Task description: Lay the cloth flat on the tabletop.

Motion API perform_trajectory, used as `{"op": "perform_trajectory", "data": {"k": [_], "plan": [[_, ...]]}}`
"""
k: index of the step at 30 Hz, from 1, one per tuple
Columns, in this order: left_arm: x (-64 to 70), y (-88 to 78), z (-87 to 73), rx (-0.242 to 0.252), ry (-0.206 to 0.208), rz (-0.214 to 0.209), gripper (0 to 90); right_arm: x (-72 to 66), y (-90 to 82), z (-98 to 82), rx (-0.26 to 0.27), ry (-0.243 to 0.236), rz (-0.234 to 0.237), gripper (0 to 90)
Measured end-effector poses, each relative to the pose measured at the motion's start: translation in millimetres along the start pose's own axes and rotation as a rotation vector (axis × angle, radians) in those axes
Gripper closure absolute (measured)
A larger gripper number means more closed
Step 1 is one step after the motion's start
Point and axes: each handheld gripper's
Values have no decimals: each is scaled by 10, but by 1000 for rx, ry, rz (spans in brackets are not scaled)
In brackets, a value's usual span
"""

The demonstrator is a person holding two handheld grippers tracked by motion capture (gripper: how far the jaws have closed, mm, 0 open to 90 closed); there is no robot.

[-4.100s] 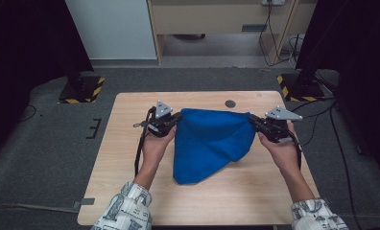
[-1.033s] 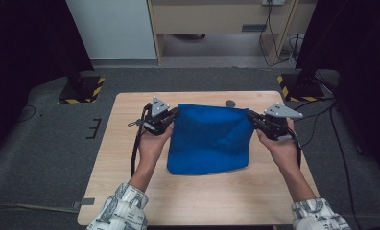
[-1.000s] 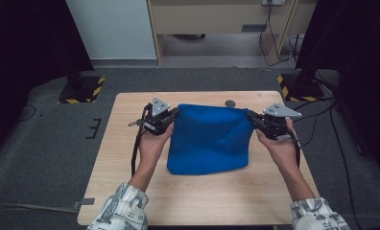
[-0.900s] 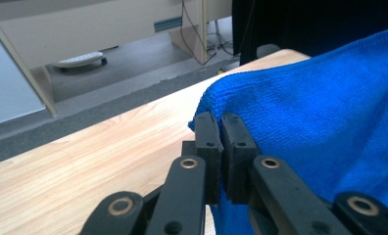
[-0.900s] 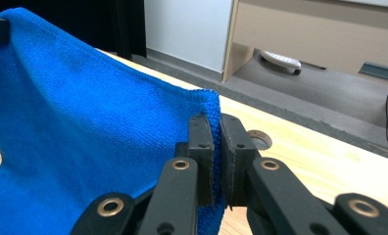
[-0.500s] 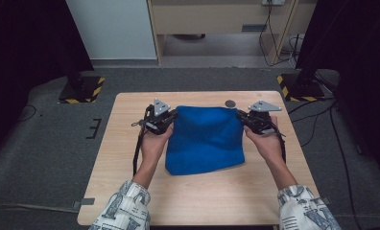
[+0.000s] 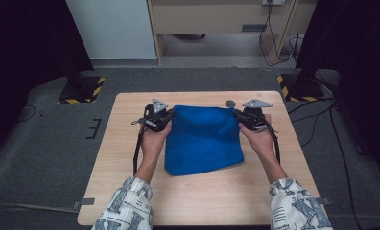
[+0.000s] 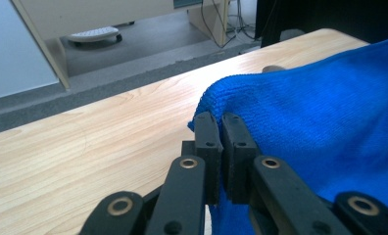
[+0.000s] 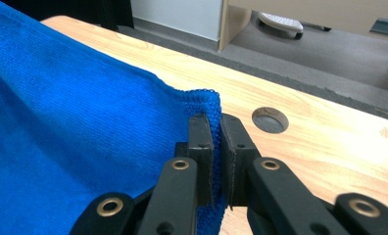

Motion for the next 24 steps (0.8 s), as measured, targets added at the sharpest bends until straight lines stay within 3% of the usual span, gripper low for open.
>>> {"op": "perform_trajectory", "data": {"k": [13,24], "plan": [[-23,176,-52,-34,-10,7,863,119,87,-103,-33,32,-15,844],[-134,525,-201,-103,-40,-21,861,209,396,-198,-105,50,-28,845]]}}
Point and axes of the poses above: each handheld gripper's, and its own axes: y roughly forward along the jaws, z roughly out of its top, x roughly to its right, and after that the axes turned 6 degrees about y, right-handed
